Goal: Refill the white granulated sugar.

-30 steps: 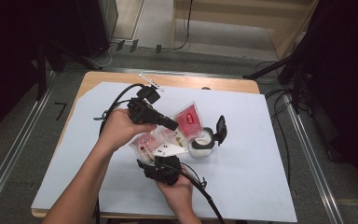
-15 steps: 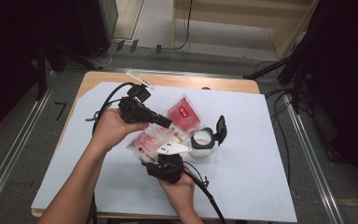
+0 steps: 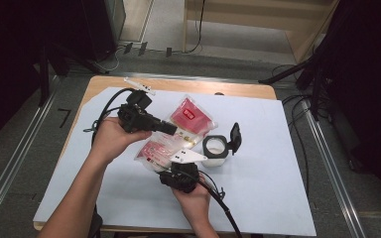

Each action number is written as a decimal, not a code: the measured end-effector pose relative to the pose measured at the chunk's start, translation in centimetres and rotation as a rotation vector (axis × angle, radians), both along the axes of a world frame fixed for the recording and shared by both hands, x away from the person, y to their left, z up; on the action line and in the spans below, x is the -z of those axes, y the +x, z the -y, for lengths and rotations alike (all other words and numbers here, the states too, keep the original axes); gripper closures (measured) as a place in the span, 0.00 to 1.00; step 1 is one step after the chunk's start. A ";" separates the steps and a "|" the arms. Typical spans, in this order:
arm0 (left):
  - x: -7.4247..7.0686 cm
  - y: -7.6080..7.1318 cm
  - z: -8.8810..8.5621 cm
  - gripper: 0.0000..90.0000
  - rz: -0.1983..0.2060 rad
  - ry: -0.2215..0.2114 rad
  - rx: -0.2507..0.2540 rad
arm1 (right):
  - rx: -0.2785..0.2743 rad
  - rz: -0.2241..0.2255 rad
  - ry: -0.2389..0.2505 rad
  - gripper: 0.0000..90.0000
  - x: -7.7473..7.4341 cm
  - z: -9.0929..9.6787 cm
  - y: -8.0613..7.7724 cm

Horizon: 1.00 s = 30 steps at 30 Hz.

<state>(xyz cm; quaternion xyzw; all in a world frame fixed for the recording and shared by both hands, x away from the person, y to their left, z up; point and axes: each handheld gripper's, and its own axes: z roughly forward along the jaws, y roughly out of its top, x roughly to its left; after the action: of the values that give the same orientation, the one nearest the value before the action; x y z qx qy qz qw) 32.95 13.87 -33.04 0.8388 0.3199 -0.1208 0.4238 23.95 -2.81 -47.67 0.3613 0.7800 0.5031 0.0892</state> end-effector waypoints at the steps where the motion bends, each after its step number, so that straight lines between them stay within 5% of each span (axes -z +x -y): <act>1: 0.0 -0.1 -0.1 0.95 0.003 -0.002 -0.003 | 0.001 0.004 0.000 0.63 0.0 0.1 0.0; 10: -0.1 -0.6 -1.6 0.96 -0.004 -0.029 -0.005 | 0.025 -0.020 0.023 0.62 0.2 1.0 0.6; 30: -0.4 -2.4 -3.1 0.96 0.062 -0.013 0.010 | 0.061 -0.026 0.022 0.62 -0.1 2.4 1.3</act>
<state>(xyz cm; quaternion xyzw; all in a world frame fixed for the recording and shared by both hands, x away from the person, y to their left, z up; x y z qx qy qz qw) 30.56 16.97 -32.60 0.8410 0.3014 -0.0990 0.4383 25.27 -5.17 -47.59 0.3925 0.7641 0.5039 0.0901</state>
